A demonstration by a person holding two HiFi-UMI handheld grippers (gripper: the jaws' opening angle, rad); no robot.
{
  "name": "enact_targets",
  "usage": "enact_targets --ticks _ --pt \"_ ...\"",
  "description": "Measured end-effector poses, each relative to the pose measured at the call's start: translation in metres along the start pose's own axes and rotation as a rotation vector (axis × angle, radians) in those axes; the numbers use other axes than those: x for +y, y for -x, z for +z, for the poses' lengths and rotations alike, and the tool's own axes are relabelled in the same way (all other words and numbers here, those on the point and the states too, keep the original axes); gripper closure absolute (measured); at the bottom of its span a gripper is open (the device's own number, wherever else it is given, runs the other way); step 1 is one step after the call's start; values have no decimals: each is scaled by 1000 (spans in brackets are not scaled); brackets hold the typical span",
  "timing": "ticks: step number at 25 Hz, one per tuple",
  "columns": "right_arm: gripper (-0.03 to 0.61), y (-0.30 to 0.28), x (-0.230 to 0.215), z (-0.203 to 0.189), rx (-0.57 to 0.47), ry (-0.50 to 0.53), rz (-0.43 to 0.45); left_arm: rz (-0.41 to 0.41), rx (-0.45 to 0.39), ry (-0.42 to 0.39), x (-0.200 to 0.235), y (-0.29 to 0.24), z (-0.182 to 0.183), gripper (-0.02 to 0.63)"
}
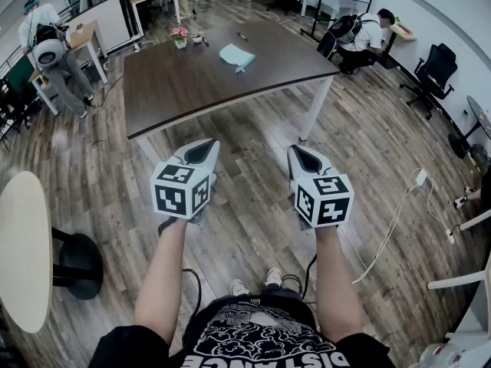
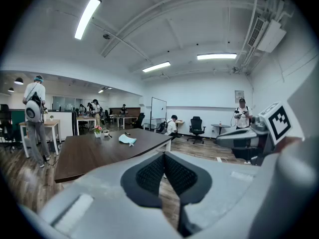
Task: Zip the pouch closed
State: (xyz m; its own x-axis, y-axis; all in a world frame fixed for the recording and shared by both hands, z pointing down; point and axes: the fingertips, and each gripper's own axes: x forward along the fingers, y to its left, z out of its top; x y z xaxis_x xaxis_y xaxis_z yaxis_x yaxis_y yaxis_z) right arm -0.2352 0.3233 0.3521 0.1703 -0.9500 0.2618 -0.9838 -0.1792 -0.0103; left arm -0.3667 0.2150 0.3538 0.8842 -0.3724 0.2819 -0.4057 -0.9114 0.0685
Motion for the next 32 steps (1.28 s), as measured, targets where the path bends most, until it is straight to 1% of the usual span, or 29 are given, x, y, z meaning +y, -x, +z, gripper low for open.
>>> enact_targets --ticks 8,9,10,14,16,21,23,32 --pt "578 -9 -2 -2 -4 -12 -14 -4 3 5 11 -10 -4 609" --pt "577 -10 -4 -2 -6 -15 -16 -5 3 7 12 -12 -3 605" --pt "575 -11 -5 -1 -8 -18 -18 -6 3 8 13 -13 -2 587" --pt "555 -21 -14 -1 -6 -28 -15 -2 15 10 17 -24 -2 583" --pt "543 -29 -22 -4 -4 -32 -14 3 21 11 19 -34 -4 561" --pt "509 -57 -48 -5 4 -33 17 30 31 20 27 -67 -2 549" --pt "494 -69 -62 -3 7 -31 34 43 34 27 29 -83 2 534" --pt "437 -124 -130 16 19 -30 112 114 43 56 37 -153 28 512"
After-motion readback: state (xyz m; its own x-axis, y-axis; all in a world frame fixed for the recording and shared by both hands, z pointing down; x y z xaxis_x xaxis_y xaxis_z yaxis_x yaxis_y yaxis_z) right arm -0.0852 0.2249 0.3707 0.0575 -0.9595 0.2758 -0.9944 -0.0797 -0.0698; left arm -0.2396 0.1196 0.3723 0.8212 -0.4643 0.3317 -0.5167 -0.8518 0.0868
